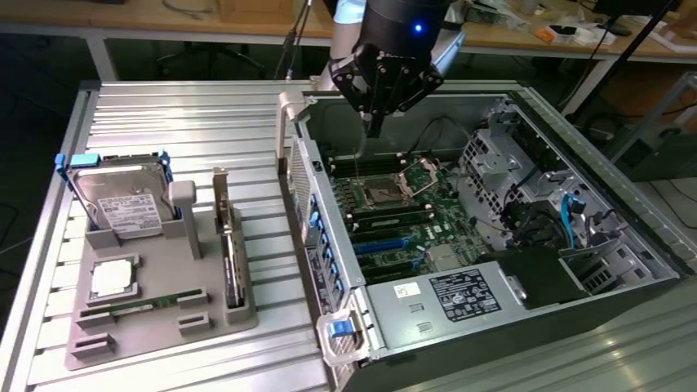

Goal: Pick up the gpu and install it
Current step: 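Reach for the gpu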

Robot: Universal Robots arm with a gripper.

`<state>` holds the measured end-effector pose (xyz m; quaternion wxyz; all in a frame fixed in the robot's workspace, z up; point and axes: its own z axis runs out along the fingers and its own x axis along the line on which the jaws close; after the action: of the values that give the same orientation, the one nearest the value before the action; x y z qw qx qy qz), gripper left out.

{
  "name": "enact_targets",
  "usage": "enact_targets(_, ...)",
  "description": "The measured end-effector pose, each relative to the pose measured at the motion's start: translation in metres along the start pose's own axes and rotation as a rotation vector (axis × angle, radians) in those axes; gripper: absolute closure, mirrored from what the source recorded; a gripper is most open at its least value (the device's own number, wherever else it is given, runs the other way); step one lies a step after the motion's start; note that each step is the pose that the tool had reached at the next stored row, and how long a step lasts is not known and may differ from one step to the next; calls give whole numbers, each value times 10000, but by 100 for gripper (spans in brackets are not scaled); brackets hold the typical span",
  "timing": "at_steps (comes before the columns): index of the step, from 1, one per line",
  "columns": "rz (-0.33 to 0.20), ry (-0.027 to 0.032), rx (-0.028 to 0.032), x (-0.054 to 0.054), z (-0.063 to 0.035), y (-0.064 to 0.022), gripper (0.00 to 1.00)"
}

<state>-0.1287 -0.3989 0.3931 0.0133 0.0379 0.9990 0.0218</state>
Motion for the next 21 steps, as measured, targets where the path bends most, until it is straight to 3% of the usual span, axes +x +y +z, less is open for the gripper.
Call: enact_targets(21,0,1,1,133,-3,-10,89)
